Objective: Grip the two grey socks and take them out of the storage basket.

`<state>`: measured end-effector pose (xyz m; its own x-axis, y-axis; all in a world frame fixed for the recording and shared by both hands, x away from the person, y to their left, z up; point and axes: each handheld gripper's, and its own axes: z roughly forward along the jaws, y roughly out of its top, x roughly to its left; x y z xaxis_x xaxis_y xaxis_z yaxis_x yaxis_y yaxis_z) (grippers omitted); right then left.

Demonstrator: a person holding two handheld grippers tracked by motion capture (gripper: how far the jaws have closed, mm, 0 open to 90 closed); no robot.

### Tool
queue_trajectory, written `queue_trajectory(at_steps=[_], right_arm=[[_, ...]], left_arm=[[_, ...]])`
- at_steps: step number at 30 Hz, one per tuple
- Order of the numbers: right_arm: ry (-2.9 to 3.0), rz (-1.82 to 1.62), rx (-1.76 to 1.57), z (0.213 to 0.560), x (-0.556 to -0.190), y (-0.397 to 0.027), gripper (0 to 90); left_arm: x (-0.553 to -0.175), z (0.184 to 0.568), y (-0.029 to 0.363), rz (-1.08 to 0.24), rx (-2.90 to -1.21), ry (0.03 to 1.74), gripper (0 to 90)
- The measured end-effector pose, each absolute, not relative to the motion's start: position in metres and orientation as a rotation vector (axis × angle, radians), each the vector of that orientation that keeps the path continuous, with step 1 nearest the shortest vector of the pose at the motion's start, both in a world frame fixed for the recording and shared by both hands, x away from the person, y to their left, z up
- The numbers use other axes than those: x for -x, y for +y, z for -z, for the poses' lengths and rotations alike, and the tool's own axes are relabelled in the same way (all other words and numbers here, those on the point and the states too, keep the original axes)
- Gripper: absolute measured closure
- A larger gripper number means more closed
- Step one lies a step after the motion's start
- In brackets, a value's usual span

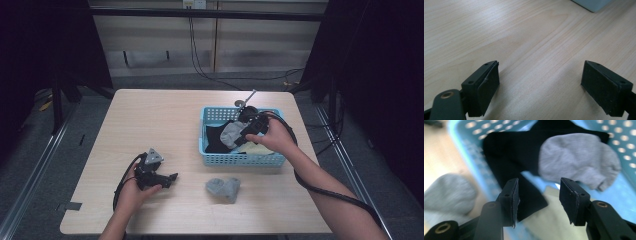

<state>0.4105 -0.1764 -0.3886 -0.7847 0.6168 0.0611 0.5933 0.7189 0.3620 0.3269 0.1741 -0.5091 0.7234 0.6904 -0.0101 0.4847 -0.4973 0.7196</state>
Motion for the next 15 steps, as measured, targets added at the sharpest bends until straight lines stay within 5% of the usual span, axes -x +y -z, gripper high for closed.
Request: queue_trajectory(at_steps=[15], right_arm=[[2.744,-0.524,-1.149,0.426,-0.445,-0.176,46.3]], left_arm=[[-0.327,0.509,0.174,-0.362,-2.194,0.884,14.2]])
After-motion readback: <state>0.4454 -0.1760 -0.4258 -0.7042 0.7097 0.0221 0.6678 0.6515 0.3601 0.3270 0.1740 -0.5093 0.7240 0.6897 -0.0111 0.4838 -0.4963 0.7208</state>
